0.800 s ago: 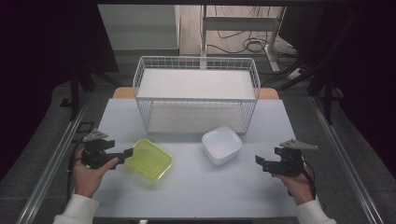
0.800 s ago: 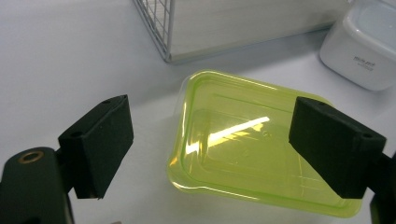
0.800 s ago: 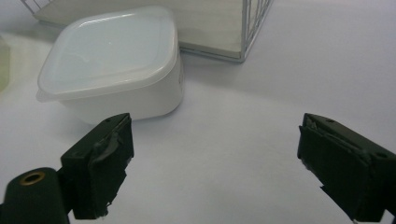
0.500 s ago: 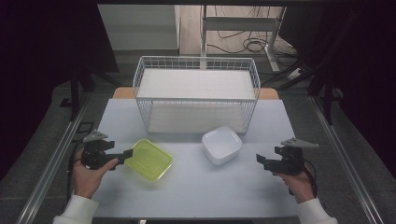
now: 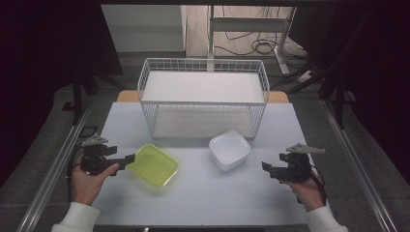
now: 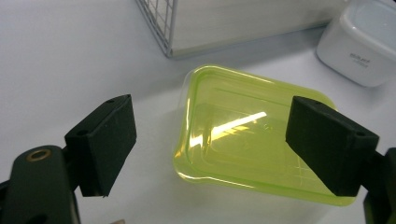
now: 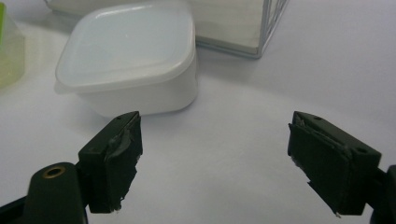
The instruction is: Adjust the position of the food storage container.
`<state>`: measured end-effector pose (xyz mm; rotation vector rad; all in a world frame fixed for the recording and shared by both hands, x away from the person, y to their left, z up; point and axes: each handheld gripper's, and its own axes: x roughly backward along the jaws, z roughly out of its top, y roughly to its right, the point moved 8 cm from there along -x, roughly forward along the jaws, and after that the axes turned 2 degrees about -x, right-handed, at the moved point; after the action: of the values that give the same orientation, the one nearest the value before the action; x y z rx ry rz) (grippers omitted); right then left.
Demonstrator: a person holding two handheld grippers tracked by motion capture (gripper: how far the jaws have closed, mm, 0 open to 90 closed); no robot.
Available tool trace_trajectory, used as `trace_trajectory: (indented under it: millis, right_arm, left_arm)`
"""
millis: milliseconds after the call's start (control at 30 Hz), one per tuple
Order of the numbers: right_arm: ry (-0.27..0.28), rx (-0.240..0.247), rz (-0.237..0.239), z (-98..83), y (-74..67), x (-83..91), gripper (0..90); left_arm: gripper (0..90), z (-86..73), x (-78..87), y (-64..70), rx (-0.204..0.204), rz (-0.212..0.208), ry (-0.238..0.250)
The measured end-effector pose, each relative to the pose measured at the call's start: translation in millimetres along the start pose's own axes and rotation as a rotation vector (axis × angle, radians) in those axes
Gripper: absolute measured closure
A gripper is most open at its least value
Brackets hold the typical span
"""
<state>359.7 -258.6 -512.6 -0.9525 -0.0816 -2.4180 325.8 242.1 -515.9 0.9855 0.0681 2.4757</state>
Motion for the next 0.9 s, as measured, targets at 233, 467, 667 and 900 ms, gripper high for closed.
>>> trace_trajectory:
  millis: [233, 467, 667, 900]
  right_arm:
    - [-0.024, 0.011, -0.013, -6.0, 2.8, -1.0, 17.9]
    - [-0.024, 0.006, -0.013, -4.7, 3.6, 1.7, 18.6]
    - [-0.032, -0.001, -0.018, -5.8, 4.7, 1.8, 19.0]
    - [-0.046, -0.006, -0.026, -7.3, 6.3, 1.1, 19.3]
  left_arm:
    - [17.7, 1.2, -1.9, -2.0, -0.007, 0.003, -0.010]
    - [18.3, 5.5, -0.6, -11.8, -0.001, 0.019, -0.011]
    - [26.4, 2.0, -7.5, -20.6, -0.038, 0.052, -0.073]
    - [50.0, -0.5, -18.4, -33.9, -0.048, 0.054, -0.153]
